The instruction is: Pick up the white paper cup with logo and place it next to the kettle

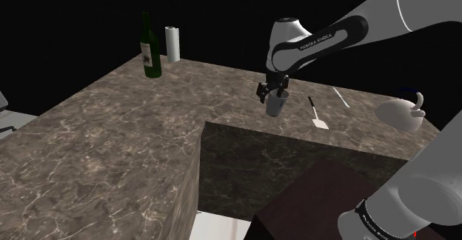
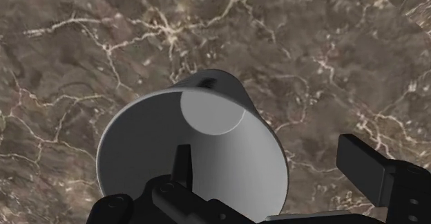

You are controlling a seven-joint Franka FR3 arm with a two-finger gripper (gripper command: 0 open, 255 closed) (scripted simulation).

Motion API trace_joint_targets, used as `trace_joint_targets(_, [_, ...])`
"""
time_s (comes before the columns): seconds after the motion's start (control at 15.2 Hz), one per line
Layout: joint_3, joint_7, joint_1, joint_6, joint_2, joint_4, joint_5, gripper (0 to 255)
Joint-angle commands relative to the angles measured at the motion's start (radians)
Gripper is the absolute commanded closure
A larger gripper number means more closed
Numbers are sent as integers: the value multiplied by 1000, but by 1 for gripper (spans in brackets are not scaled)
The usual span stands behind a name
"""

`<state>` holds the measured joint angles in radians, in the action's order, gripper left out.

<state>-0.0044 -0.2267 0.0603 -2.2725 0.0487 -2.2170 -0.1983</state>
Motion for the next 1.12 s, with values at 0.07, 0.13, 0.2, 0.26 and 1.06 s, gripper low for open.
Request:
trace_joint_targets(0.07, [0,0,0,-2,2,0,0,0])
trace_joint_targets(0.13, [0,0,0,-2,2,0,0,0])
trace_joint_targets(0.2, [0,0,0,-2,2,0,0,0])
trace_joint_targets(0.26, [0,0,0,-2,1,0,0,0])
trace_joint_targets(1.06, [1,5,0,24,-13,11,4,255])
